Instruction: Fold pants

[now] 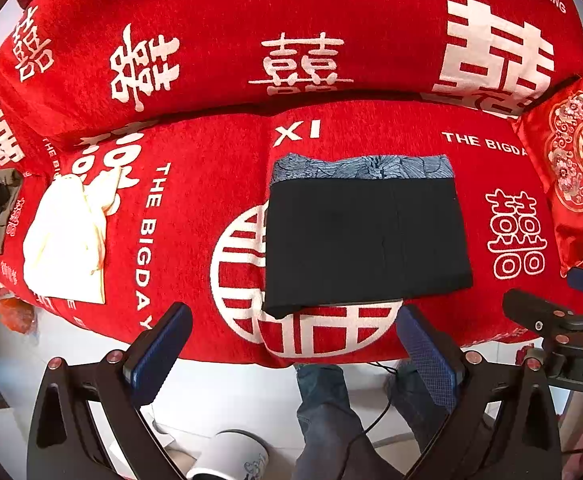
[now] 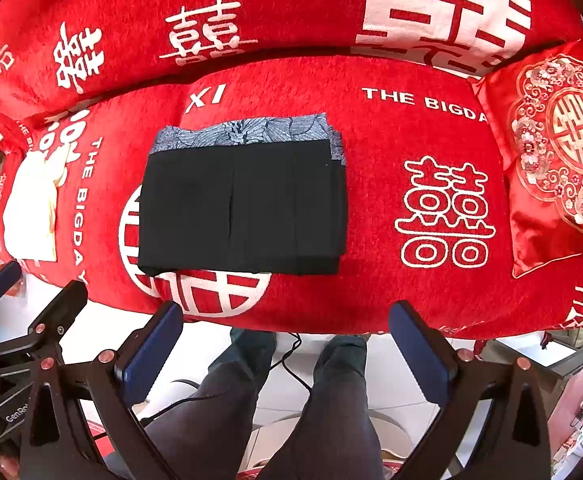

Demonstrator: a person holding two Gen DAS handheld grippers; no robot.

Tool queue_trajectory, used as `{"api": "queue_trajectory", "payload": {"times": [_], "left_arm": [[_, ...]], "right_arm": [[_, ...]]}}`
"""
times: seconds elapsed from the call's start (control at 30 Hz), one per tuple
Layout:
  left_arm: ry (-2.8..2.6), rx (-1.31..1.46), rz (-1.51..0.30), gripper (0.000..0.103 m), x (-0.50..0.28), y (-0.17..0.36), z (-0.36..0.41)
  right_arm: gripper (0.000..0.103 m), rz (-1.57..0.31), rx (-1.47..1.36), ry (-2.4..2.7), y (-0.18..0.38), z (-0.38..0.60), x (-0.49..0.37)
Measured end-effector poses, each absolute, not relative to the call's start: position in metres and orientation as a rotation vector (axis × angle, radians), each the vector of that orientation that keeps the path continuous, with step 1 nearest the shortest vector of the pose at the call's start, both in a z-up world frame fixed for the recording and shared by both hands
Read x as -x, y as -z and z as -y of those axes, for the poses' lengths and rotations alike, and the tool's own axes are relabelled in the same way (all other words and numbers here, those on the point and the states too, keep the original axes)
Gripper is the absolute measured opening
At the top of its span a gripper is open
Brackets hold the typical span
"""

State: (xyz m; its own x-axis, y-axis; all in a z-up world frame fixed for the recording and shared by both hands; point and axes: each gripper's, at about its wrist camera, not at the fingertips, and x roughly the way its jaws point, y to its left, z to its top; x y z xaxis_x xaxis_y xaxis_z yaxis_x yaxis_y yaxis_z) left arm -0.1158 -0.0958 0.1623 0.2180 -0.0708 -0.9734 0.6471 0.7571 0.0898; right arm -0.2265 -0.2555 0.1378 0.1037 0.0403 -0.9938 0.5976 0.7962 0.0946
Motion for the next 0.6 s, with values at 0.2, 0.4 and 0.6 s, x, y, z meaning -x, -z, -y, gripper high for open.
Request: {"api": "queue_trajectory", "payload": {"times": [0.2,0.4,0.6], "left_arm": [[0.529,-0.539,-1.286,0.102,0.1128,-0.1585,0.093],[0.526,-0.515,-1.302,0.102,0.11,-0.1564,0.0896],[0.532,-0.499,-1.301,0.102,0.1076,-0.1564,0.0866]], "right_arm": [[0.102,-1.424,-0.557,0.448,-0.1377,0.2542,0.2269],[0.102,-1.424,-0.557,0.446,-0.1377,0.2542,0.2264],[0.102,-1.424,-0.557,0.45,-0.1365,0.2506,0.2264]]}}
